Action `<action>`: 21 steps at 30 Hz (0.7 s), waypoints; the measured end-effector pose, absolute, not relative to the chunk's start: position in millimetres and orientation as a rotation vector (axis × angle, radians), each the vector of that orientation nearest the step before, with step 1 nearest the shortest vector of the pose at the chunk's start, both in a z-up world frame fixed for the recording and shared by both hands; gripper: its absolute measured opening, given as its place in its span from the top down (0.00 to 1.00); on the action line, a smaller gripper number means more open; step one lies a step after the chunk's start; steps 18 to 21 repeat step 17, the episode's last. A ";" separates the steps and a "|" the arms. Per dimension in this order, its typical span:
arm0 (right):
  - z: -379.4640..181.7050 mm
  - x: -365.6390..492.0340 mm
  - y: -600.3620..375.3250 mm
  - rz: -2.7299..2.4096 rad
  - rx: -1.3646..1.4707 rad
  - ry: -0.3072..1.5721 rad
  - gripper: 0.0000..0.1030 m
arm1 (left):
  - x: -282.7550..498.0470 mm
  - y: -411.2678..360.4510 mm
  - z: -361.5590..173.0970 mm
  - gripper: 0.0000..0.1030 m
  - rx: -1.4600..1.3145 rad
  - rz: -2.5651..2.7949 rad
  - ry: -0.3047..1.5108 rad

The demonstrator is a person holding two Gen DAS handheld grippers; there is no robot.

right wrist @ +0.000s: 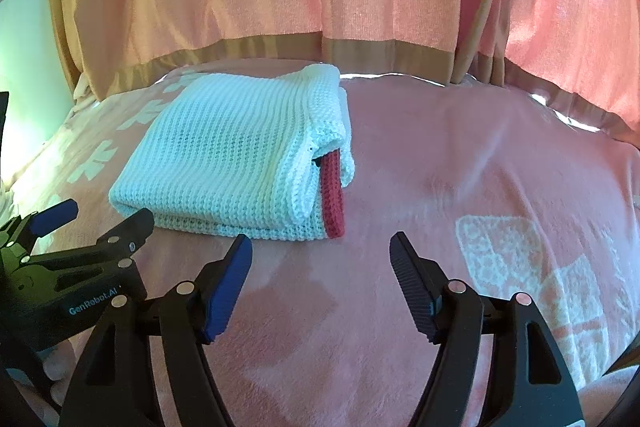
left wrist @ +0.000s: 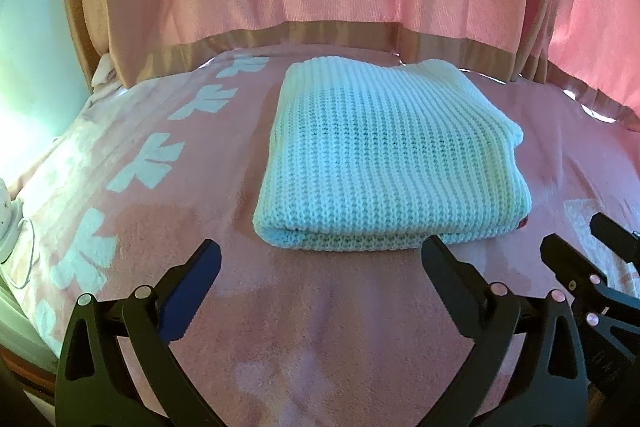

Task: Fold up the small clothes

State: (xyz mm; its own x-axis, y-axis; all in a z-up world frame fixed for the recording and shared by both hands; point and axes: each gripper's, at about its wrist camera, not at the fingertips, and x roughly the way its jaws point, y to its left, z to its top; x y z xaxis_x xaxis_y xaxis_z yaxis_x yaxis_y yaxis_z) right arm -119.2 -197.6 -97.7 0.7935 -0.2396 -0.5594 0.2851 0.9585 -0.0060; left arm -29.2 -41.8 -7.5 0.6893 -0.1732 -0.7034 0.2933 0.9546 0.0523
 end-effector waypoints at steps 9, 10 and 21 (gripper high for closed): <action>-97.7 -120.2 -196.3 -0.284 0.075 0.585 0.30 | -30.3 -47.4 -9.6 0.05 0.196 -0.254 0.760; -97.9 -120.3 -195.7 -0.284 0.074 0.585 0.30 | -29.6 -48.0 -9.6 0.05 0.196 -0.256 0.764; -98.0 -119.1 -197.0 -0.282 0.072 0.581 0.30 | -32.3 -48.0 -6.1 0.05 0.196 -0.244 0.740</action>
